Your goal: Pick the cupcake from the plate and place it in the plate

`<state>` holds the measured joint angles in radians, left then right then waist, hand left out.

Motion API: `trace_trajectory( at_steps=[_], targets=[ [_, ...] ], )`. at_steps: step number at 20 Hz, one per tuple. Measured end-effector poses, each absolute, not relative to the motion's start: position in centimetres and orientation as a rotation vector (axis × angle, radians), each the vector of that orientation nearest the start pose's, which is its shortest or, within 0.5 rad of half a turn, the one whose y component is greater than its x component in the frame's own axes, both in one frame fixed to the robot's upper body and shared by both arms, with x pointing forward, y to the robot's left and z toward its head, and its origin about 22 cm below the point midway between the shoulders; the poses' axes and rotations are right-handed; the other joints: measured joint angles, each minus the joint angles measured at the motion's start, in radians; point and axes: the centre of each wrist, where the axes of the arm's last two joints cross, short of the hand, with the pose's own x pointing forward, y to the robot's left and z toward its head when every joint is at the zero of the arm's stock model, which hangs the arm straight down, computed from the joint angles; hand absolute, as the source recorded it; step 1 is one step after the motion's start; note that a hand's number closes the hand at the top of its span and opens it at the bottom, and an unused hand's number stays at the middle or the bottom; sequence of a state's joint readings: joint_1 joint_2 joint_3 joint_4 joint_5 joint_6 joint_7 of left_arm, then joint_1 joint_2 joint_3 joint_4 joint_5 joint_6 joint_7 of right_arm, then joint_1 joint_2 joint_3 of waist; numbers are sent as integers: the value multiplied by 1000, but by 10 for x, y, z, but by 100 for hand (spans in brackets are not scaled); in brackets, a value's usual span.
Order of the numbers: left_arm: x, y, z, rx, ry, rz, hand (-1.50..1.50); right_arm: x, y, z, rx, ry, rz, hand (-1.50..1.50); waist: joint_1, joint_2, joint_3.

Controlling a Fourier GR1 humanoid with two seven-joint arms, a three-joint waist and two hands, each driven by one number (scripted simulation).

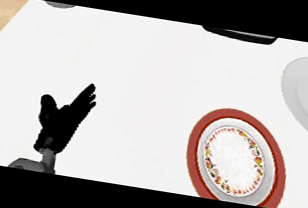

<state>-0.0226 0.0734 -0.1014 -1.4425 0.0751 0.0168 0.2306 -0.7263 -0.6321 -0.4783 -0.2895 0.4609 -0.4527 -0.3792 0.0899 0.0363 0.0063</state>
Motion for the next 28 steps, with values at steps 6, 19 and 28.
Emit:
trace_trajectory(
  at_steps=[6, 19, 28],
  targets=[
    [248, 219, -23, -57, -1226, -80, 0, 345, -464, 38, -1034, -1411, 117, -150, 0, 5, 4],
    [245, 223, -25, -41, -1217, -58, 0, 327, -497, 52, -812, -1648, -225, -150, -26, -3, 4],
    [246, 229, -27, -24, -1211, -37, 0, 271, -540, 40, -575, -1683, -158, -150, -50, -13, 2]
  ],
)
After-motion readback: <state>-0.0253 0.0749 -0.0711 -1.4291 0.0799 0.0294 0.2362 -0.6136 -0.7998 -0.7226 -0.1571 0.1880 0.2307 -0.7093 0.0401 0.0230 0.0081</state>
